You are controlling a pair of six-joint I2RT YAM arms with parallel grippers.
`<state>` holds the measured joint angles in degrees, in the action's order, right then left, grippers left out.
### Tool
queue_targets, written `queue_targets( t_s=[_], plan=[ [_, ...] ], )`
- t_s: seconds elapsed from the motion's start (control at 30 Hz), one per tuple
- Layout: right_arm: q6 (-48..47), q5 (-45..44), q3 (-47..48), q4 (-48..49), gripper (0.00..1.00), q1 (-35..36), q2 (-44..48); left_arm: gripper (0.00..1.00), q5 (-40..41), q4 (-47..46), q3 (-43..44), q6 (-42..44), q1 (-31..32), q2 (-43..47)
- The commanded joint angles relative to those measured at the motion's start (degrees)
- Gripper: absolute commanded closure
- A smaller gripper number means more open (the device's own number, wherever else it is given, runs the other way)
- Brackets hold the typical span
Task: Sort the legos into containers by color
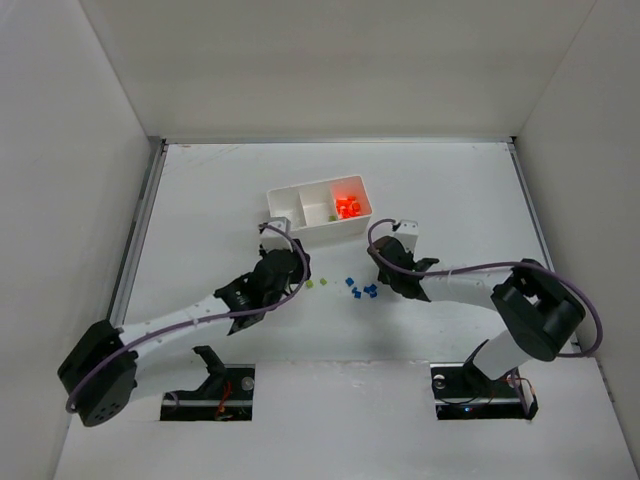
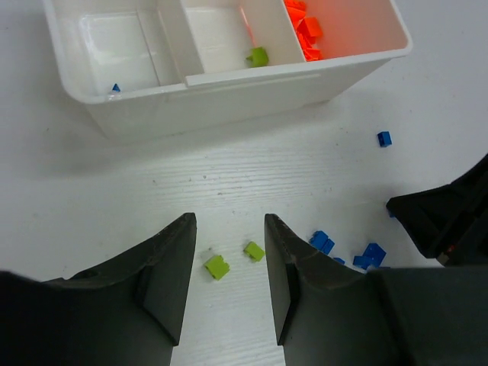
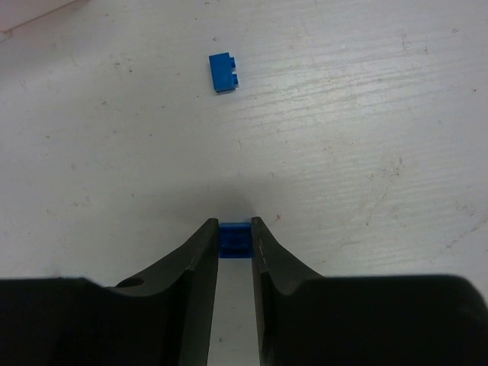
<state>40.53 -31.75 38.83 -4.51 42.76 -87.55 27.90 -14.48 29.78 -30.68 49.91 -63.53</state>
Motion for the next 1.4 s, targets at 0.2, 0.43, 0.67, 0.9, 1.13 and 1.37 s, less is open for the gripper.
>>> queue_targets(
  t_s=[0.2,0.43,0.67,0.9,1.13,1.37],
  plan=[
    [2.88,-2.09,4.24,-4.89,0.85,0.43,-2.19,0.62,2.77,13.23,-8.51,-5.44,-2.32,17.02],
    [-4.66,-0.17,15.72,-4.63,0.87,3.77,1.68,0.67,4.44,19.49,-11.32,-11.15,-1.79,20.28],
    [-10.47,8.18,33.57,-0.51,0.85,7.02,-9.47,0.64,6.47,20.46,-12.11,-14.94,-2.06,16.6],
    [-11.97,14.07,46.85,3.19,0.84,7.46,-21.33,0.65,5.85,19.14,-12.55,-15.29,-0.83,14.05],
    [-10.83,15.4,53.72,3.63,0.67,7.55,-28.12,0.65,5.41,16.94,-12.12,-14.06,-0.91,10.18],
    [-11.35,16.01,51.97,5.13,0.51,7.55,-24.78,0.67,5.32,15.01,-10.54,-13.27,-0.21,3.68]
  ],
)
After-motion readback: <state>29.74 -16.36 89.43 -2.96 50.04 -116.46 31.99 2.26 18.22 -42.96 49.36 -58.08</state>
